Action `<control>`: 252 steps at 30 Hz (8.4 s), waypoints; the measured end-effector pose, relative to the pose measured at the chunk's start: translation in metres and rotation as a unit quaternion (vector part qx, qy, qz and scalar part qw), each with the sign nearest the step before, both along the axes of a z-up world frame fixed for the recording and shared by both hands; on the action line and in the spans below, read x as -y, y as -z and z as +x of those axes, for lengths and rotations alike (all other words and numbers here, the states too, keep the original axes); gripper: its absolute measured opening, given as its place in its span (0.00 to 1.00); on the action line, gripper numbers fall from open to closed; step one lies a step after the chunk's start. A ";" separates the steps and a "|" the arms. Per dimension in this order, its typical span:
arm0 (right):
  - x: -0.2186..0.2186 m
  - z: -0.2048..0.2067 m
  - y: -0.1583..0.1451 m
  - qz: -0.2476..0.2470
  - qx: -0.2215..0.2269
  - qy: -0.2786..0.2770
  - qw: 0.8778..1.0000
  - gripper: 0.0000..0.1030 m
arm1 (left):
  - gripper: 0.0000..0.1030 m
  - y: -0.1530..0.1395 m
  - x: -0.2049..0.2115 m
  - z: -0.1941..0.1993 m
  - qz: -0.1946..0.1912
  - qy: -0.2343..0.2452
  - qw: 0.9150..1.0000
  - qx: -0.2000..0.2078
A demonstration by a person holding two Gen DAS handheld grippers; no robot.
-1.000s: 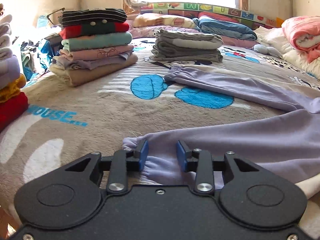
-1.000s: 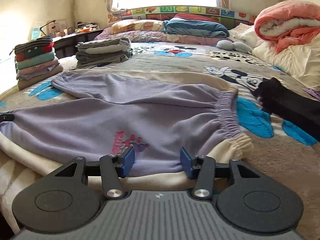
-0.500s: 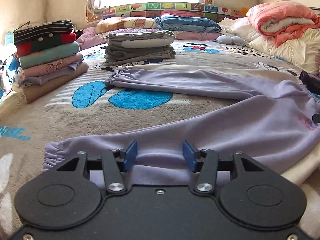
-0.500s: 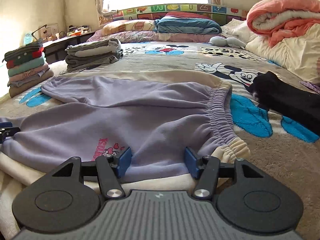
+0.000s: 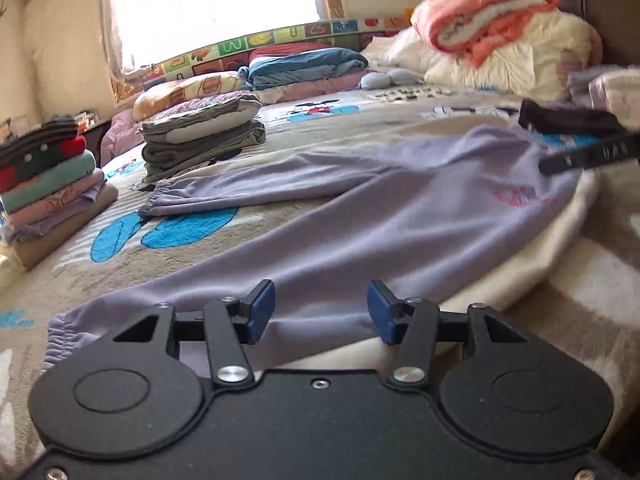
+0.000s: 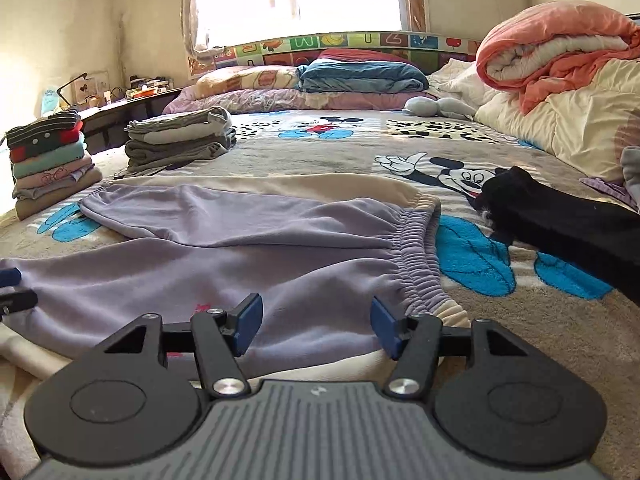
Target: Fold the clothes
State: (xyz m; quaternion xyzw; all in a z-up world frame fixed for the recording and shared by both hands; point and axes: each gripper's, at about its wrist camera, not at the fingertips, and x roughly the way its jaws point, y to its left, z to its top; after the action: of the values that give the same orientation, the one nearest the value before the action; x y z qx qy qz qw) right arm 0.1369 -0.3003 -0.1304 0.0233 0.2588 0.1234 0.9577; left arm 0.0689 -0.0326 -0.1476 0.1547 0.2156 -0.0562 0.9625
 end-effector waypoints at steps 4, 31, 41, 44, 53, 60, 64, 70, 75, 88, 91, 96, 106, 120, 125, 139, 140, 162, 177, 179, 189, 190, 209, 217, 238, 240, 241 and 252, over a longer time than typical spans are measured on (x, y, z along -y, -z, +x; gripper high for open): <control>-0.005 -0.009 -0.005 0.006 0.008 -0.026 1.000 0.60 | 0.48 0.011 0.011 0.000 0.026 0.012 0.999 -0.045; -0.060 -0.083 -0.015 -0.096 0.031 -0.186 0.977 0.62 | 0.58 -0.022 -0.051 -0.052 0.102 -0.005 0.991 -0.082; -0.023 -0.078 -0.011 -0.230 0.104 -0.140 0.957 0.62 | 0.59 0.032 -0.076 -0.062 0.454 0.044 0.888 -0.051; -0.017 -0.074 0.002 -0.278 0.100 -0.143 0.945 0.62 | 0.58 0.039 -0.090 -0.060 0.458 0.048 0.886 -0.052; -0.009 -0.060 0.027 -0.328 0.111 -0.161 0.924 0.76 | 0.10 0.053 -0.102 -0.037 0.464 0.013 0.885 -0.040; -0.007 -0.057 0.020 -0.314 0.095 -0.161 0.931 0.74 | 0.06 0.058 -0.115 -0.039 0.491 0.056 0.867 -0.062; 0.011 -0.060 0.005 -0.230 0.071 -0.171 0.956 0.74 | 0.30 0.016 -0.120 -0.046 0.427 0.071 0.896 -0.095; 0.052 -0.047 -0.023 0.018 0.074 -0.118 0.990 0.74 | 0.40 -0.072 -0.115 -0.013 0.180 0.012 0.983 -0.019; 0.032 -0.020 -0.019 0.062 0.063 -0.115 0.989 0.74 | 0.33 -0.087 -0.089 0.072 -0.064 -0.029 0.997 -0.025; -0.017 0.015 -0.002 0.092 0.015 -0.171 0.981 0.74 | 0.38 -0.022 -0.007 0.245 -0.047 0.010 0.977 -0.206; -0.016 0.019 0.000 0.099 0.002 -0.183 0.978 0.74 | 0.37 -0.029 -0.026 0.231 -0.044 0.013 0.980 -0.195; -0.013 0.026 0.005 0.105 -0.021 -0.193 0.975 0.74 | 0.37 -0.040 -0.035 0.235 -0.064 -0.006 0.985 -0.163; -0.012 0.032 0.009 0.112 -0.036 -0.186 0.976 0.74 | 0.36 -0.022 0.015 0.251 0.002 0.072 0.980 -0.187; -0.007 0.028 0.007 0.117 -0.024 -0.183 0.976 0.74 | 0.42 -0.037 0.015 0.192 -0.010 0.060 0.981 -0.182; 0.004 0.009 -0.003 0.118 0.009 -0.197 0.973 0.74 | 0.44 -0.053 -0.013 0.130 0.030 0.052 0.987 -0.150; 0.030 -0.065 -0.019 -0.117 0.132 -0.152 0.973 0.74 | 0.52 -0.038 -0.091 -0.024 0.263 0.034 0.961 -0.075; 0.033 -0.068 -0.016 -0.141 0.131 -0.145 0.970 0.73 | 0.52 -0.034 -0.094 -0.029 0.278 0.036 0.957 -0.075; -0.007 -0.052 0.035 -0.384 0.139 -0.151 0.900 0.59 | 0.49 0.032 -0.125 -0.048 0.455 0.079 0.886 -0.034; 0.001 -0.043 0.008 -0.333 0.116 -0.164 0.921 0.06 | 0.08 -0.009 -0.133 -0.032 0.318 0.023 0.948 0.008; 0.009 -0.041 -0.003 -0.303 0.121 -0.145 0.934 0.05 | 0.08 -0.020 -0.134 -0.024 0.285 0.008 0.959 0.012; 0.012 0.008 -0.024 -0.220 0.126 -0.098 0.962 0.04 | 0.07 -0.065 -0.148 0.068 0.179 -0.042 0.983 0.013; 0.012 0.015 -0.026 -0.213 0.127 -0.094 0.964 0.04 | 0.07 -0.068 -0.150 0.081 0.171 -0.047 0.984 0.011; 0.022 0.142 -0.015 -0.144 0.053 -0.065 0.986 0.03 | 0.07 -0.053 -0.146 0.249 0.129 -0.057 0.988 -0.069; 0.031 0.168 -0.018 -0.121 0.046 -0.059 0.990 0.03 | 0.07 -0.051 -0.154 0.277 0.108 -0.053 0.988 -0.102; 0.043 0.198 -0.001 -0.032 -0.008 -0.024 0.999 0.04 | 0.34 -0.051 -0.161 0.346 0.042 -0.049 0.977 -0.203; 0.042 0.199 0.001 -0.032 -0.009 -0.017 0.999 0.05 | 0.46 -0.057 -0.170 0.348 0.008 -0.084 0.979 -0.187; 0.043 0.199 0.002 -0.028 -0.009 -0.012 1.000 0.05 | 0.46 -0.060 -0.174 0.346 -0.015 -0.088 0.979 -0.183; 0.096 0.192 -0.009 0.128 -0.008 0.033 0.991 0.52 | 0.46 -0.071 -0.214 0.279 -0.212 -0.156 0.957 -0.122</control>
State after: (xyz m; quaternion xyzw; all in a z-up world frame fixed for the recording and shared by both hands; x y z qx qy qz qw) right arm 0.3293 -0.3958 -0.1209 0.1554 0.2474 0.1240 0.9483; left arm 0.3481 0.1811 -0.0767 -0.0966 0.3357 0.0318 0.9364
